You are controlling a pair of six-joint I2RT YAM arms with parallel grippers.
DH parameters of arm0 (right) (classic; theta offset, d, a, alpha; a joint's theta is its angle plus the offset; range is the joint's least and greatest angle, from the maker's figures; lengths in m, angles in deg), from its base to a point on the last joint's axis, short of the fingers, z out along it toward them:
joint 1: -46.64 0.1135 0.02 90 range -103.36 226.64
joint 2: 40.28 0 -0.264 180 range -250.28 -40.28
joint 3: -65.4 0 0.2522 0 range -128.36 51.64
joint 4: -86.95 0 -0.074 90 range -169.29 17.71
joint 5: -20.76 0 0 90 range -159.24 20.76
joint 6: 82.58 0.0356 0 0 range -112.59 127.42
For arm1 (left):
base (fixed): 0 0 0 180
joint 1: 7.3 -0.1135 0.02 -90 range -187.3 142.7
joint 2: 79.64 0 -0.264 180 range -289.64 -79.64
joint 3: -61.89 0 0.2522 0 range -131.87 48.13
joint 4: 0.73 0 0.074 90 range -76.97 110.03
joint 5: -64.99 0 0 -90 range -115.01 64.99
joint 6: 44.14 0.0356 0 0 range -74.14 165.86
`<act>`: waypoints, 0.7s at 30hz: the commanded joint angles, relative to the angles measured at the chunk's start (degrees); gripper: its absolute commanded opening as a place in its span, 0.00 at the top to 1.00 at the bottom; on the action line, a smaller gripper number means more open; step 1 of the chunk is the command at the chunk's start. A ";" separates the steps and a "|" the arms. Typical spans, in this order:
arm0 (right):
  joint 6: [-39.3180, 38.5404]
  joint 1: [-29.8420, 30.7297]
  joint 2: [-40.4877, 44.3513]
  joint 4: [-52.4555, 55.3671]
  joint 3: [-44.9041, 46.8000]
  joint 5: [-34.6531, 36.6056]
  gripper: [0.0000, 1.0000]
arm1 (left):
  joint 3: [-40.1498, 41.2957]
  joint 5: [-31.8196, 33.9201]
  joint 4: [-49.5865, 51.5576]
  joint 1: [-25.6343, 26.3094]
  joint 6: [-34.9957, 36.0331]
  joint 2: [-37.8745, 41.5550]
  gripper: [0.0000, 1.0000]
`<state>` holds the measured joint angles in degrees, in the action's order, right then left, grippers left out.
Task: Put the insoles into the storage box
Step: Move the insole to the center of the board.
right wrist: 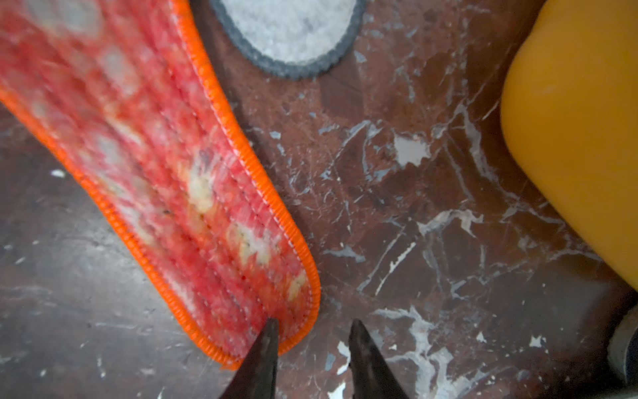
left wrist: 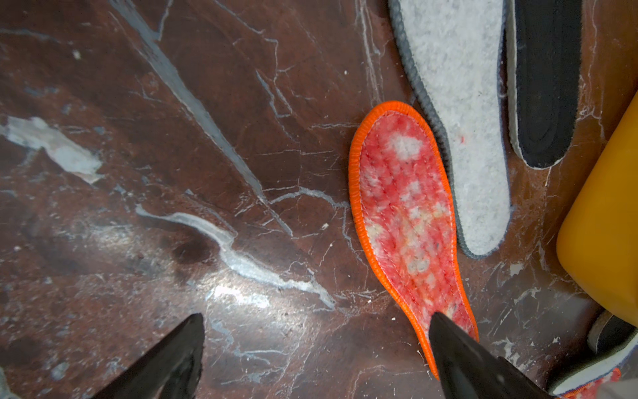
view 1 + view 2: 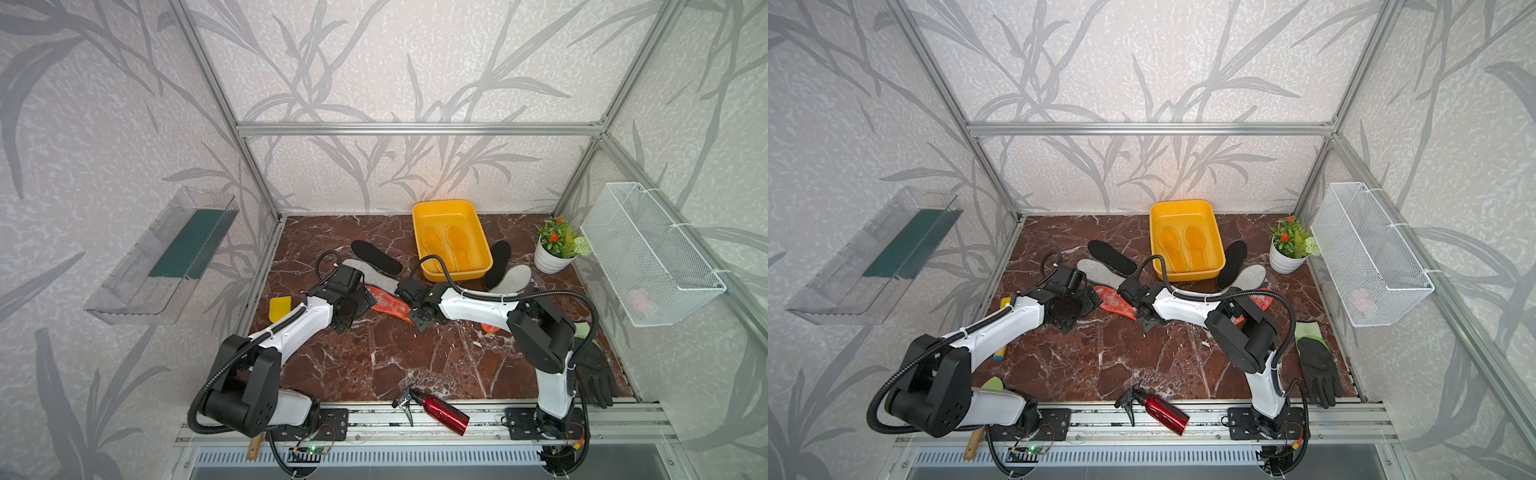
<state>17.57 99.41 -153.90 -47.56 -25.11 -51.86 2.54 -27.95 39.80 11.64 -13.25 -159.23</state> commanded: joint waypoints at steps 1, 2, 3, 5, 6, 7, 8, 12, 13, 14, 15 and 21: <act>-0.35 1.54 -1.72 2.37 -1.92 -1.42 0.65 | 0.93 0.32 0.28 -0.31 0.23 0.81 0.01; -0.33 2.07 -2.13 2.60 -2.28 -1.83 0.65 | 1.02 0.27 0.31 -0.30 0.23 0.80 0.01; -0.32 2.49 -2.52 2.76 -2.55 -2.53 0.66 | 1.10 0.23 0.38 -0.31 0.23 0.87 0.01; -0.15 3.70 -3.58 2.99 -3.22 -4.02 0.66 | 1.45 0.22 0.31 -0.39 0.09 1.17 0.01; 0.11 4.15 -3.93 3.02 -3.47 -4.94 0.67 | 1.62 0.26 0.37 -0.39 0.04 1.19 0.01; 0.28 4.54 -4.23 2.78 -3.71 -6.69 0.67 | 1.83 0.28 0.34 -0.39 -0.04 1.36 0.01; 0.54 4.95 -4.42 2.20 -3.76 -8.51 0.68 | 2.13 0.29 0.43 -0.48 -0.17 1.59 0.01; 2.47 5.49 -3.38 -1.61 -2.75 -14.87 0.68 | 3.76 0.61 0.72 -0.88 -0.95 2.89 0.01; 2.70 5.44 -2.75 -3.54 -2.05 -17.17 0.68 | 4.22 0.74 0.79 -0.92 -1.31 3.27 0.01; 2.73 5.45 -2.23 -5.29 -1.55 -19.27 0.68 | 4.68 0.94 0.99 -0.92 -1.76 3.62 0.01; 2.66 5.47 -1.75 -6.49 -1.08 -21.11 0.68 | 4.95 1.01 1.01 -0.92 -2.01 3.81 0.01; 2.95 5.24 0.00 -8.02 -0.17 -22.51 0.68 | 5.33 0.14 0.31 -0.83 -2.59 3.60 0.09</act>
<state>19.86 104.61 -156.24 -54.90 -26.47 -71.22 7.35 -28.10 39.58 11.01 -14.74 -156.12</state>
